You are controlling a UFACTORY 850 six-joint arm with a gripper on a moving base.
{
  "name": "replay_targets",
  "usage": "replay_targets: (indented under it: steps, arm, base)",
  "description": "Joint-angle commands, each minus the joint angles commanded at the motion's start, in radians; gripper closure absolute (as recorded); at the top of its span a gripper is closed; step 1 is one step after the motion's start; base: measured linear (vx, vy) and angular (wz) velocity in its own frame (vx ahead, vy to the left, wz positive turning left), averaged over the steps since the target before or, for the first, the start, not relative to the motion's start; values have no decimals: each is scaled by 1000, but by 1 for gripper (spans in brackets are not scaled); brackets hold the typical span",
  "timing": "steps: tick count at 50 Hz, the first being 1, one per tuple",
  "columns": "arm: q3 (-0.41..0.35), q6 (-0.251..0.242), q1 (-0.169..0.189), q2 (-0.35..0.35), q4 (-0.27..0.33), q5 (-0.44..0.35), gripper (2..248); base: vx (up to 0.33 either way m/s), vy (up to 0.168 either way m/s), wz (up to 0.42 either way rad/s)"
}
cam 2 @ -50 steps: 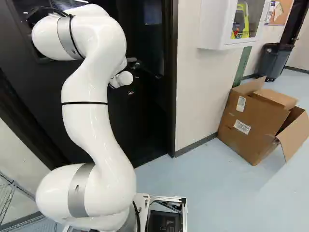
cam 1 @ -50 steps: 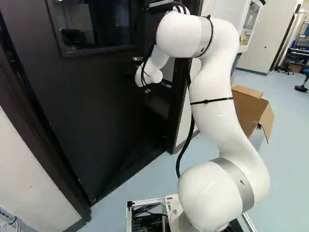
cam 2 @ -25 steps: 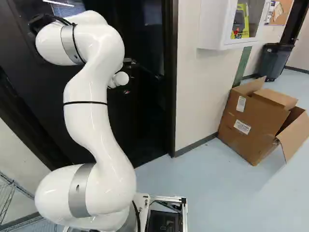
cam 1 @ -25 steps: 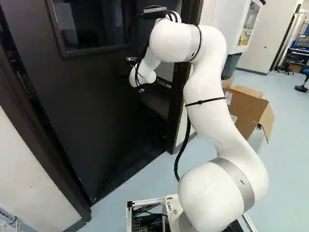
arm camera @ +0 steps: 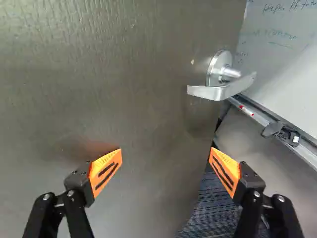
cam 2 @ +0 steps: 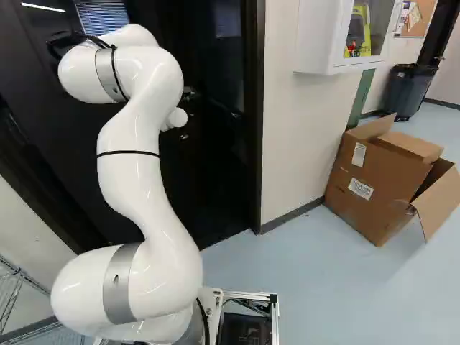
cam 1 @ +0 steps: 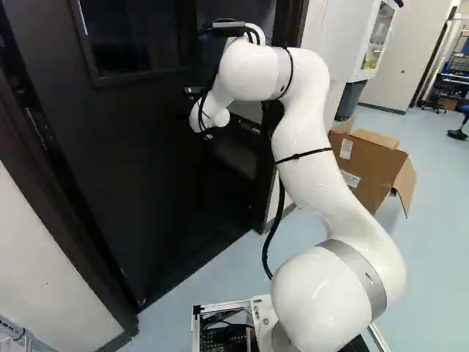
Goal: Open the door and move inside
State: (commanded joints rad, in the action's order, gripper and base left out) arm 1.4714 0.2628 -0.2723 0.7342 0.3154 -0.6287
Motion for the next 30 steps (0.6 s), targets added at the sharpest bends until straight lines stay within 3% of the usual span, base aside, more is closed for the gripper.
replay_targets:
  steps: [30]
  arm:
    - [-196,0,-2,-145,-6,0,3]
  base:
    - [0,0,0]
